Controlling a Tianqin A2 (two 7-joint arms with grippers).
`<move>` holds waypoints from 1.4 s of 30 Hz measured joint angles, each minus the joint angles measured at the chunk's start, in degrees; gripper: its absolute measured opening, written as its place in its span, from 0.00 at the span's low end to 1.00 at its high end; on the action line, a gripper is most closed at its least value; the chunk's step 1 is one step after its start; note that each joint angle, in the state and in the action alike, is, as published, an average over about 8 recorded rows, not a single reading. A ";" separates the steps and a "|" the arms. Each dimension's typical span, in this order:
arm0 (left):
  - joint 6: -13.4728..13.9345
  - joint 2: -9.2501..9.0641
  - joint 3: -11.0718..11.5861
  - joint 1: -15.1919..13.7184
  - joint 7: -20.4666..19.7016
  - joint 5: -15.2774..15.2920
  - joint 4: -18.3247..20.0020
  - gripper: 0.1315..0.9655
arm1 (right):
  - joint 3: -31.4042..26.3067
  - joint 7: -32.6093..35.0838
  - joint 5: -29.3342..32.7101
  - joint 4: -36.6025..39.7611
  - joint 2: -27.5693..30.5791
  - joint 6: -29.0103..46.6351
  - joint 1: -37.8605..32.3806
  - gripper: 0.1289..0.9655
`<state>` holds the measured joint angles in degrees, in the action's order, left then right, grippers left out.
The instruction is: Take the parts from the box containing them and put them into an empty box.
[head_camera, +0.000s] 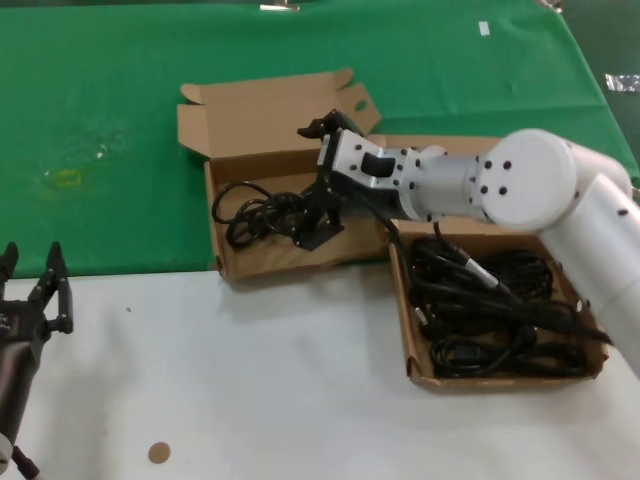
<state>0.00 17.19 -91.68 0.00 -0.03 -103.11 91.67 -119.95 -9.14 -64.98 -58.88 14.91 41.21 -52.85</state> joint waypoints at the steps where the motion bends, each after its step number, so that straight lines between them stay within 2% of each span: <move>1: 0.00 0.00 0.00 0.00 0.00 0.00 0.00 0.18 | 0.44 0.14 -0.59 -0.51 0.04 -0.64 0.82 0.87; 6: 0.00 0.00 0.00 0.00 0.00 0.00 0.00 0.28 | 2.65 0.85 -3.57 -3.07 0.21 -3.85 4.94 0.93; 10: 0.00 0.00 0.00 0.00 0.00 0.00 0.00 0.28 | 4.40 1.43 -5.95 -5.10 0.36 -6.43 8.22 0.97; 18: 0.00 0.00 0.00 0.00 0.03 0.00 0.00 0.54 | 7.95 2.56 -10.74 -9.22 0.64 -11.60 14.86 0.99; 19: 0.00 0.00 0.00 0.00 0.03 0.00 0.00 0.54 | 8.40 2.71 -11.34 -9.73 0.68 -12.25 15.69 1.00; 27: 0.00 0.00 0.00 0.00 0.03 -0.01 0.00 0.78 | 11.92 3.85 -16.10 -13.82 0.96 -17.38 22.30 1.00; 36: 0.00 0.00 0.00 0.00 0.02 -0.01 0.00 0.93 | 15.88 5.14 -21.44 -18.42 1.28 -23.16 29.71 1.00; 42: 0.00 0.00 0.00 0.00 0.01 -0.01 0.00 0.95 | 18.53 5.99 -25.00 -21.49 1.50 -27.01 34.63 1.00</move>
<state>0.00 17.19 -91.68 0.00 -0.02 -103.12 91.67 -101.42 -3.15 -89.98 -80.36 16.40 14.20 -18.22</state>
